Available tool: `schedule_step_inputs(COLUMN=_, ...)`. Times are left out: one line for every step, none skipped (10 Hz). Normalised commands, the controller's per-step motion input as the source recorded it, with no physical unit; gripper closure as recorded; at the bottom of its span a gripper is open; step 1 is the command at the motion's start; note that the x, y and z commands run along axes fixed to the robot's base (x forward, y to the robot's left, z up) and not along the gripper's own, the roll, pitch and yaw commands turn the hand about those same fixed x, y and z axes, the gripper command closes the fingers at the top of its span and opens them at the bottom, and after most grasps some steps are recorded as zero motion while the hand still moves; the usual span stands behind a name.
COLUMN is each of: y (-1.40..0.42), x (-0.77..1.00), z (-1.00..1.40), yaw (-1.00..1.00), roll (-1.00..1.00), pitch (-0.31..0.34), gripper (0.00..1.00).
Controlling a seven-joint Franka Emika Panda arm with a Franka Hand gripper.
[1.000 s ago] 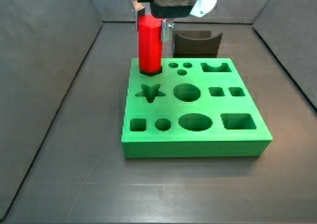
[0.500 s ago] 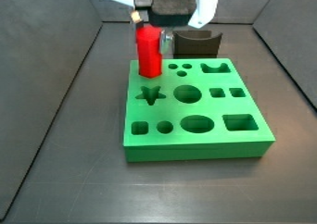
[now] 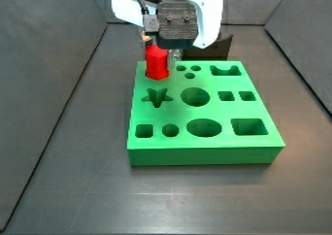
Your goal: Insert the hexagon object.
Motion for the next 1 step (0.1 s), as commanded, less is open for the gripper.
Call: schedule_step_inputs(y=0.0, x=0.0, z=0.0, yaw=0.0, roll=-0.02, pitch=0.0, gripper=1.0)
